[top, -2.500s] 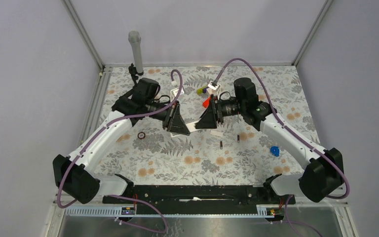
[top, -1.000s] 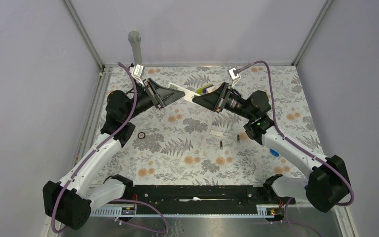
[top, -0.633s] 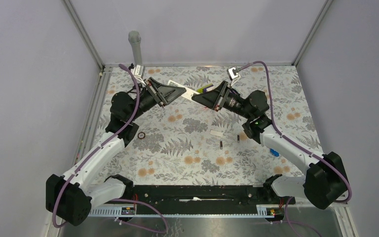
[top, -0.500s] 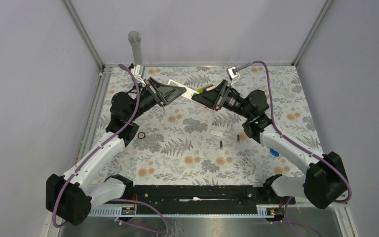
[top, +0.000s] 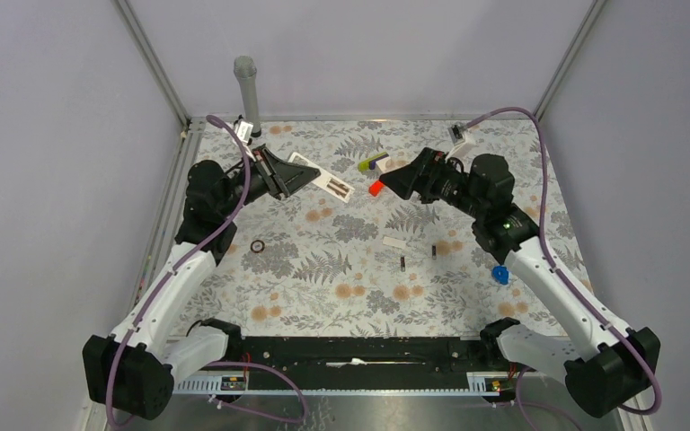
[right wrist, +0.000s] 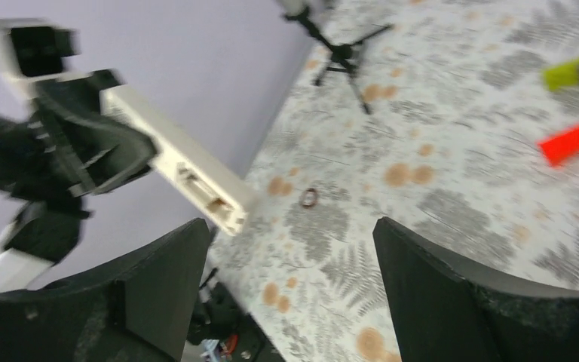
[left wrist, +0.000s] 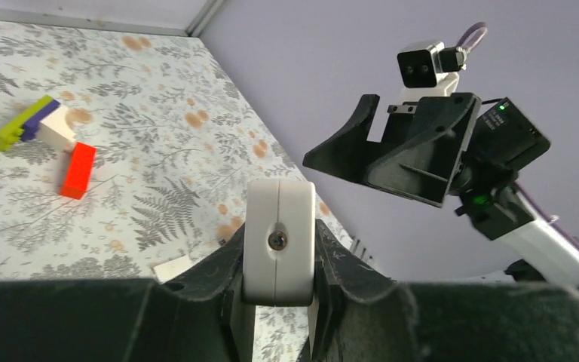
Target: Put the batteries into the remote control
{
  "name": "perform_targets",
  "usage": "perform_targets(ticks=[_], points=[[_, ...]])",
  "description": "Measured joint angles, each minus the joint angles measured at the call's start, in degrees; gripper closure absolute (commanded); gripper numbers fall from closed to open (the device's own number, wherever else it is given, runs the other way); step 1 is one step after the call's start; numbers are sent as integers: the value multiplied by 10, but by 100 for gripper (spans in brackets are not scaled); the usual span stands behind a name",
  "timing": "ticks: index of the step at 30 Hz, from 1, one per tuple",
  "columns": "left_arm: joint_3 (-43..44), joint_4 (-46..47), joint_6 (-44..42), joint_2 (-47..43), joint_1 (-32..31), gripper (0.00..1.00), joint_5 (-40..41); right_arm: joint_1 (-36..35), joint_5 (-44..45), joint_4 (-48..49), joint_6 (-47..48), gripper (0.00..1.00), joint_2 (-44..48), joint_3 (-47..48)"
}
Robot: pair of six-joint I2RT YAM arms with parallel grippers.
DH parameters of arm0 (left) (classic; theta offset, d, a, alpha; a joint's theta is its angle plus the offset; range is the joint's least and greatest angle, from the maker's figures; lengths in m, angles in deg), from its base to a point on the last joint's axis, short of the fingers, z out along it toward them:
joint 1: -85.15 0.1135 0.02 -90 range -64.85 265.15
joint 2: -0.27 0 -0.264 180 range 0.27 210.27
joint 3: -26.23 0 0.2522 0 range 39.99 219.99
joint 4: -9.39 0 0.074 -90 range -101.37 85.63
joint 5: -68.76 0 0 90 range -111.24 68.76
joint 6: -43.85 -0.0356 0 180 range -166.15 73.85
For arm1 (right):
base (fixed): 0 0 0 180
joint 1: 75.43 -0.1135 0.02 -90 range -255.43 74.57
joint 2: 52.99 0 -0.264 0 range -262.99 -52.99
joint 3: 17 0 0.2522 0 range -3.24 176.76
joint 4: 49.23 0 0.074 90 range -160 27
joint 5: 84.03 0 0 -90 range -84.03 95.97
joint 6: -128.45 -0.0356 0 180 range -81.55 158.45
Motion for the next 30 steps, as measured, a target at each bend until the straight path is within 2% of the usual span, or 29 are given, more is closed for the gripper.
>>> perform_targets(ticks=[3,8,13,18,24,30], points=[[0,-29,-33,-14,9,100,0,3,68,-92,43,21,0,22],[9,-88,-87,-26,10,100,3,6,229,-263,90,30,-54,44],[13,-126,-116,-26,11,100,12,13,303,-357,111,39,-111,24],[14,-148,-127,-26,11,100,19,26,316,-394,114,45,-144,-2],[14,-150,-129,-26,11,100,21,39,317,-394,119,52,-192,-21],[14,-152,-129,-26,11,100,21,36,226,-361,135,53,-216,-22]])
